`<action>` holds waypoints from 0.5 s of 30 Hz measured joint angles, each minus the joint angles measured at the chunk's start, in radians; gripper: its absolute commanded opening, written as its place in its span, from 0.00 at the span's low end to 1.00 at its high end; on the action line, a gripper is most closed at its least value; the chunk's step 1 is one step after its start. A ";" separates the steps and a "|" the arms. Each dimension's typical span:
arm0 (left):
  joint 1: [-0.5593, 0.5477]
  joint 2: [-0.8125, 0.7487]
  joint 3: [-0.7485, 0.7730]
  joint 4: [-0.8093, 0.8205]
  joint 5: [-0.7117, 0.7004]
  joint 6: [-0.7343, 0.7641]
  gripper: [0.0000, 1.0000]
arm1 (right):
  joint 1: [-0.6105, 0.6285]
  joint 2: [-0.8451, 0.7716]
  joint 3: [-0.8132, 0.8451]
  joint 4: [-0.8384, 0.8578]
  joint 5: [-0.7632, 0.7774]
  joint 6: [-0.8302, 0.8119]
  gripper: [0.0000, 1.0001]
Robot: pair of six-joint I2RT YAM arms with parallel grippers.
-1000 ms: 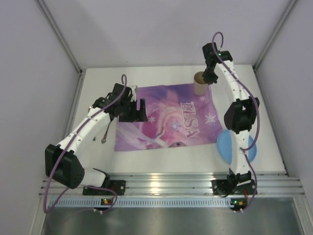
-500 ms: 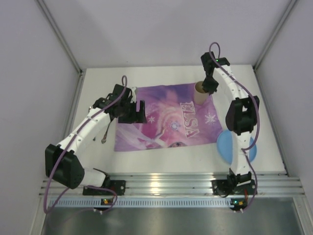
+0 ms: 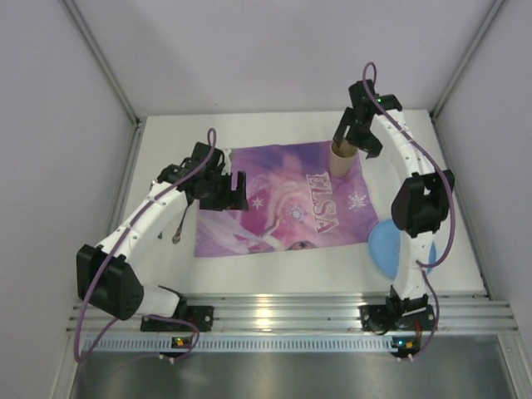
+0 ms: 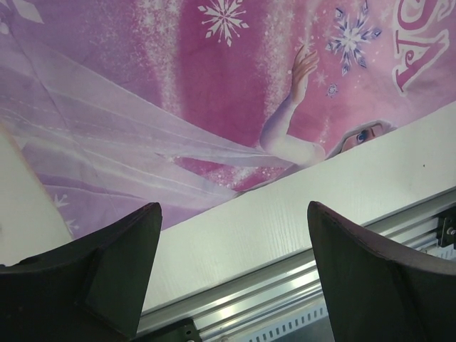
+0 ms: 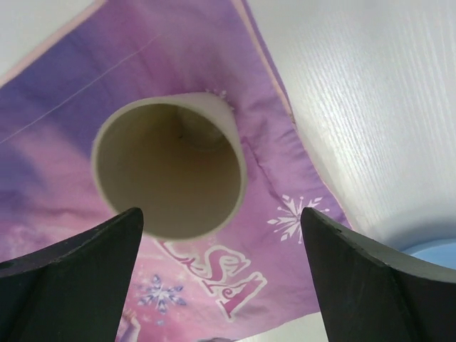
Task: Set the dinner table for one person
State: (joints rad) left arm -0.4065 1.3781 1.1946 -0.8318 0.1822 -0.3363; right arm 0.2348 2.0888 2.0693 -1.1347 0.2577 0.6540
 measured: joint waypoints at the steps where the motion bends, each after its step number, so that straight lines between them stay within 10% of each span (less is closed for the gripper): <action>1: 0.000 0.002 0.005 -0.005 0.000 0.001 0.89 | 0.000 -0.017 -0.001 0.014 -0.018 -0.014 0.94; 9: -0.008 0.075 0.101 -0.023 -0.027 0.002 0.88 | -0.001 -0.274 -0.066 0.089 -0.056 -0.099 0.98; 15: 0.014 0.115 0.135 -0.066 -0.309 -0.017 0.89 | -0.049 -0.629 -0.415 0.116 -0.038 -0.141 1.00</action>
State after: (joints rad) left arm -0.3927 1.4933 1.3300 -0.8978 -0.1272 -0.3531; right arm 0.1856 1.4593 1.6539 -1.0187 0.2195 0.5129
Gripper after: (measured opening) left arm 0.893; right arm 0.991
